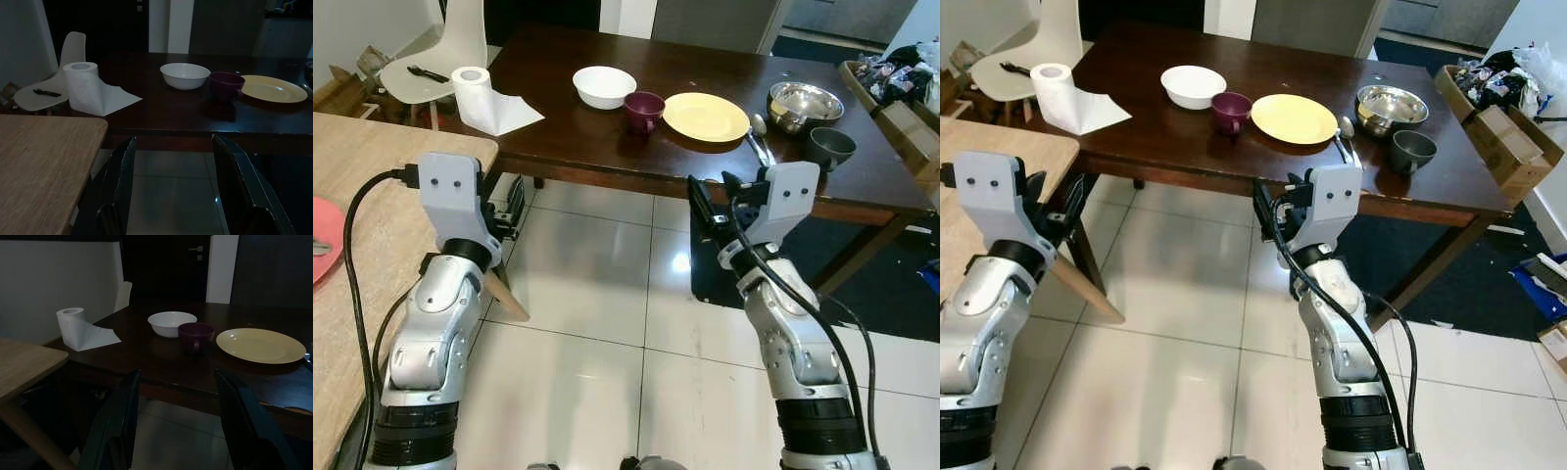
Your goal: Setting the table
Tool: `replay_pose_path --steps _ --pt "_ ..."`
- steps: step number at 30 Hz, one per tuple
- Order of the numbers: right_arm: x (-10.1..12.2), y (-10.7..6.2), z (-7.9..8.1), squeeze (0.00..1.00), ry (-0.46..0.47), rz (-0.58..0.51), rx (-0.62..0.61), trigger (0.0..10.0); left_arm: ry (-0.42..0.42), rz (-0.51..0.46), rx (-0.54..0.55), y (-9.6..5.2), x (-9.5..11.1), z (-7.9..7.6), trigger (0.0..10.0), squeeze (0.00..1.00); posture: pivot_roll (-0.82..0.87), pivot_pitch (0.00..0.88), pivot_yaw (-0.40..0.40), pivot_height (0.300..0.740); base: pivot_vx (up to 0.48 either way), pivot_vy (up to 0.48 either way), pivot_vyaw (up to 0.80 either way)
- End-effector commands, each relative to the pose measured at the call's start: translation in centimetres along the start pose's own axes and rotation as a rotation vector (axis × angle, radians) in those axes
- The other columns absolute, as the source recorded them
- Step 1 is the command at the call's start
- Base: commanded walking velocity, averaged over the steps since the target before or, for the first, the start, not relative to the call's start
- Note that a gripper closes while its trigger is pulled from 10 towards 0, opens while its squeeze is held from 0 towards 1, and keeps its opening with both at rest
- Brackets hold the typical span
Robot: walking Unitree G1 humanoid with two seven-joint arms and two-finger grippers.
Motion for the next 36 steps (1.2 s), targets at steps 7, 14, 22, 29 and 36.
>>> replay_pose_path --steps 7,14,22,29,36 --pt "-0.7 -0.4 -0.3 0.00 0.081 0.012 -0.044 10.0 -0.002 0.019 -0.030 0.4 -0.4 -0.7 10.0 0.00 -0.09 0.000 0.011 0.740 0.000 0.000 0.07" --pt "-0.9 -0.3 -0.9 0.00 0.128 0.022 -0.091 10.0 0.000 0.025 -0.026 0.5 -0.6 -0.7 10.0 0.00 -0.09 0.000 0.013 0.740 0.000 0.000 0.79" --pt "-0.8 -0.1 -1.3 0.00 0.150 0.018 -0.118 10.0 0.001 0.034 -0.033 0.4 -0.8 -0.9 10.0 0.00 -0.09 0.000 0.016 0.740 0.000 0.000 0.78" --pt "-0.6 -0.1 -1.8 0.00 0.146 0.017 -0.134 10.0 0.006 0.044 -0.032 0.6 -0.9 -0.9 10.0 0.00 -0.09 0.000 0.017 0.740 0.000 0.000 0.78" --pt "-0.7 -0.1 -2.1 0.00 0.141 0.021 -0.140 10.0 0.009 0.048 -0.037 0.7 -1.0 -1.1 10.0 0.00 -0.10 0.000 0.021 0.740 0.000 0.000 0.78"
Point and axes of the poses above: a point about 5 cm out from each wrist's last joint towards the gripper, its own y axis pointing out of the wrist towards the gripper, its own x axis along the axis of the wrist's last joint, z = x × y, the point moved 2 cm from there along y, pointing out of the wrist towards the gripper, and after that the axes turned 9 degrees about -y, right-handed, at the moved point
